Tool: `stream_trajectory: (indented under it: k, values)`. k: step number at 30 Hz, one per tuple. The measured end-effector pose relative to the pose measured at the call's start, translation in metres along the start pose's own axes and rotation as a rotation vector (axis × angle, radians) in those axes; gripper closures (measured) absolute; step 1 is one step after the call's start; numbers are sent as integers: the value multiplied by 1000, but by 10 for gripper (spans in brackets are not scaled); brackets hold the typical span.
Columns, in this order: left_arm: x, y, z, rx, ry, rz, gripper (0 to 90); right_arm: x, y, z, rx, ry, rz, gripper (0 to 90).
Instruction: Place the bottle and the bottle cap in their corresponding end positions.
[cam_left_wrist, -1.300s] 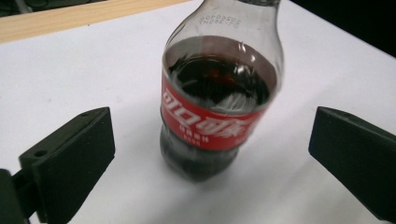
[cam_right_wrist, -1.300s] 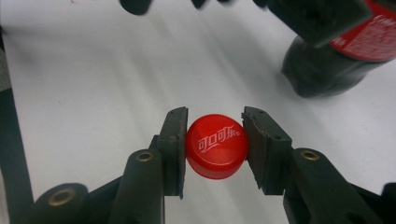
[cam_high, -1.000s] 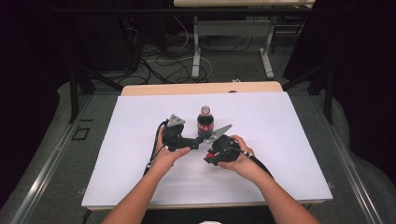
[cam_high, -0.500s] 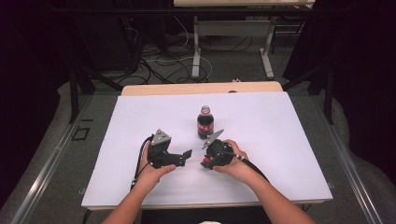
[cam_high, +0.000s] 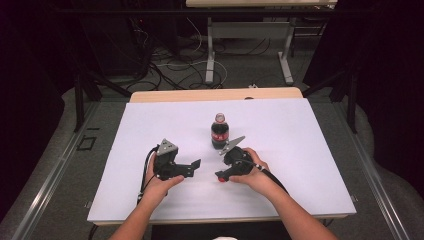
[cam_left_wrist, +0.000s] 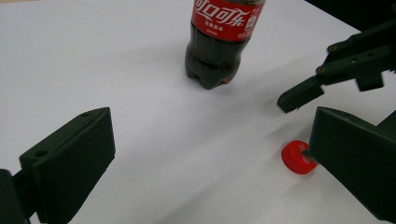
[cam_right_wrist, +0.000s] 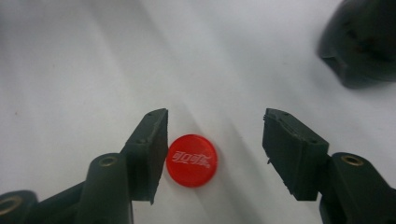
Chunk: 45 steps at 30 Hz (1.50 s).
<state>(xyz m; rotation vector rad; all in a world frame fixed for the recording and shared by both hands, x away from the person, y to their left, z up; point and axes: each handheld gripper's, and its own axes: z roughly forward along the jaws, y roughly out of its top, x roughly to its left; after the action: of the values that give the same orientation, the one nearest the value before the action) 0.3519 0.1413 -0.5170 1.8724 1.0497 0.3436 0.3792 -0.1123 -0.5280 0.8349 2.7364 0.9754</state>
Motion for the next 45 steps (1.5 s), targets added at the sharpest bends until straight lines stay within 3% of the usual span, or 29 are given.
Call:
stream_trajectory:
  k: [5, 9, 13, 16, 20, 23, 26, 31, 40, 44, 45]
  values:
    - [8, -1, -3, 15, 26, -8, 8, -14, -6, -18, -79, -32, 43, 395]
    - [15, -2, -4, 7, 45, -35, 7, -26, -19, -35, -146, -104, 145, 346]
    - [22, -3, -5, 20, 63, -46, 7, -41, -33, -53, -209, -202, 223, 207]
    - [27, -5, -6, 22, 76, -60, 7, -52, -46, -65, -240, -241, 285, 151]
    - [35, -5, -7, 22, 97, -70, 7, -65, -62, -78, -281, -282, 341, 141]
    - [41, -6, -10, 17, 114, -83, 7, -72, -71, -84, -297, -318, 367, 70]
    - [46, -7, -11, 13, 129, -96, 7, -78, -80, -88, -317, -323, 400, 0]
    - [57, -10, -13, 43, 168, -85, 7, -84, -95, -91, -349, -365, 446, 0]
    - [71, -17, -12, 42, 202, -132, 7, -98, -119, -85, -344, -425, 498, 0]
    - [74, -18, -13, 32, 211, -148, 7, -100, -124, -84, -334, -422, 529, 0]
    - [76, -18, -14, 49, 206, -147, 7, -101, -125, -84, -335, -424, 527, 0]
